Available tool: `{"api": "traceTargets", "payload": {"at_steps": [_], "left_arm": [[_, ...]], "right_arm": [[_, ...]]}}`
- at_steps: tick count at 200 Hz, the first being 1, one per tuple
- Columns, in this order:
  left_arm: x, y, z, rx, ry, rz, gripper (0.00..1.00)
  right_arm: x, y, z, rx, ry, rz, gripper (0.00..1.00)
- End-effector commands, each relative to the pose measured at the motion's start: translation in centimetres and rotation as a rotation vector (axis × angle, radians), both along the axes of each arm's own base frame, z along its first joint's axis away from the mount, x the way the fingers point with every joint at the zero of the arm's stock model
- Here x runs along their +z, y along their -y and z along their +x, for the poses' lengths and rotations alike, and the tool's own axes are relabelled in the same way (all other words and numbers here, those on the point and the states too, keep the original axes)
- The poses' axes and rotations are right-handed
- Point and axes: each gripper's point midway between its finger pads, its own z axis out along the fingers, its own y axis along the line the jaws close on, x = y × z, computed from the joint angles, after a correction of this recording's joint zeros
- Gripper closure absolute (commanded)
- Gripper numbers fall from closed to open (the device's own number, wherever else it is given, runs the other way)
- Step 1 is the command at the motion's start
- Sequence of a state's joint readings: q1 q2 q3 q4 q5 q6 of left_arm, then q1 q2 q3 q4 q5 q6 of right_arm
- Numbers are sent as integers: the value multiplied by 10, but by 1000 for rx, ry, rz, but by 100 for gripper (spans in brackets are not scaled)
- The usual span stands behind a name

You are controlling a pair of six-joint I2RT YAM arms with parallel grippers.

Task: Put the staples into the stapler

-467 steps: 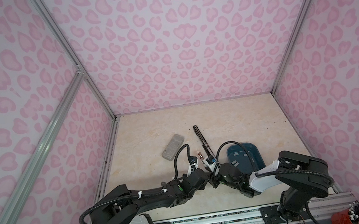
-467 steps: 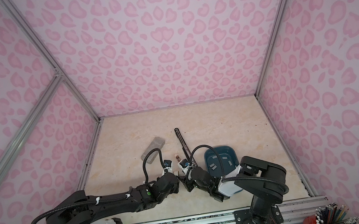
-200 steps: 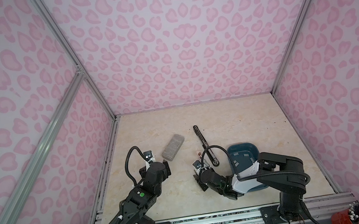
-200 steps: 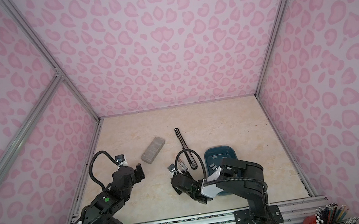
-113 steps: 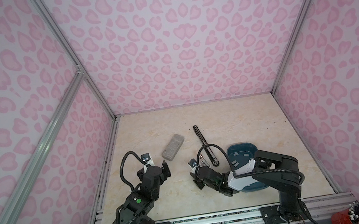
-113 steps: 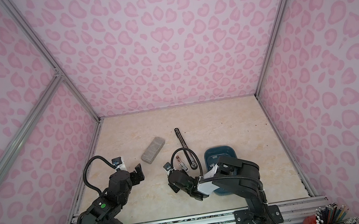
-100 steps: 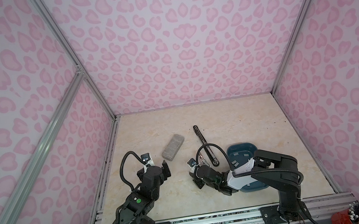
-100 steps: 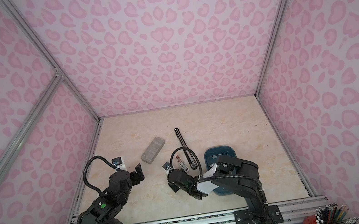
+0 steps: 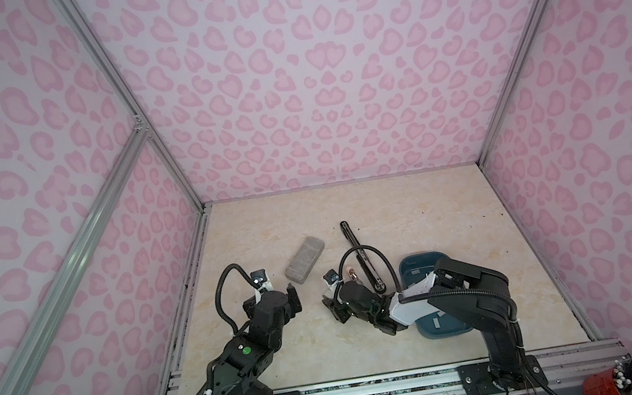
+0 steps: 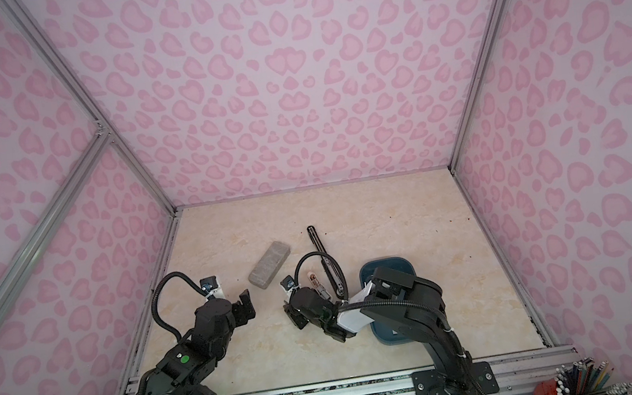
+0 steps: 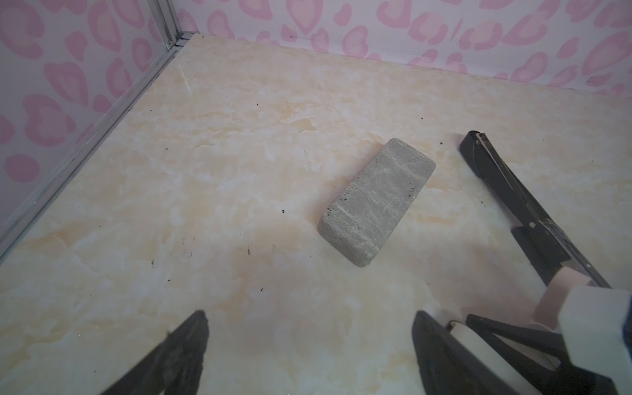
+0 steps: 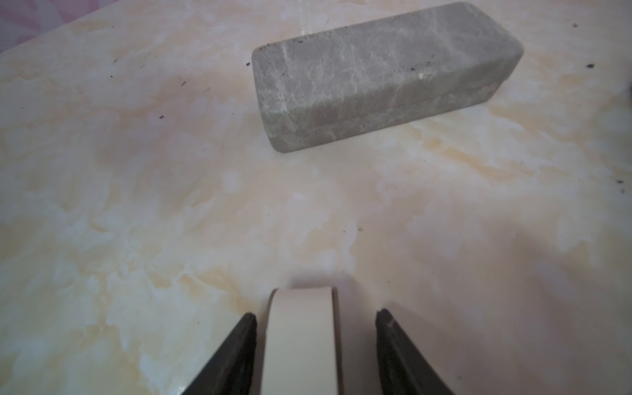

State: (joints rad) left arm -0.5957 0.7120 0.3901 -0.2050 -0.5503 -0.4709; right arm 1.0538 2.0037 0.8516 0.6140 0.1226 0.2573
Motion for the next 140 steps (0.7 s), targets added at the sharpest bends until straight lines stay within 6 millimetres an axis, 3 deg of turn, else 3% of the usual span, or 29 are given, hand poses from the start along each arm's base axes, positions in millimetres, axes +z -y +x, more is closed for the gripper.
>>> {"api": "traceTargets", "payload": {"at_steps": [1,32,59,94,121,140], "left_arm": [[11,2,5,5,37,-23,6],[11,3,6,1,38,-23,6],[11,3,6,5,34,-21,6],[10,3,6,8,33,-19,6],[10,3,6,6,30,-18,7],[10,2,6,9,30,-18,7]], "right_arm": [[-29,16,-15,14,-88,-102,38],[-16,25,-20,11,-39,-84,27],[8,48,-22,-13,43,-43,15],[36,80,-33,-29,117,-2,13],[38,117,-37,-118,142,3,15],[39,123,-32,-138,104,39,19]]}}
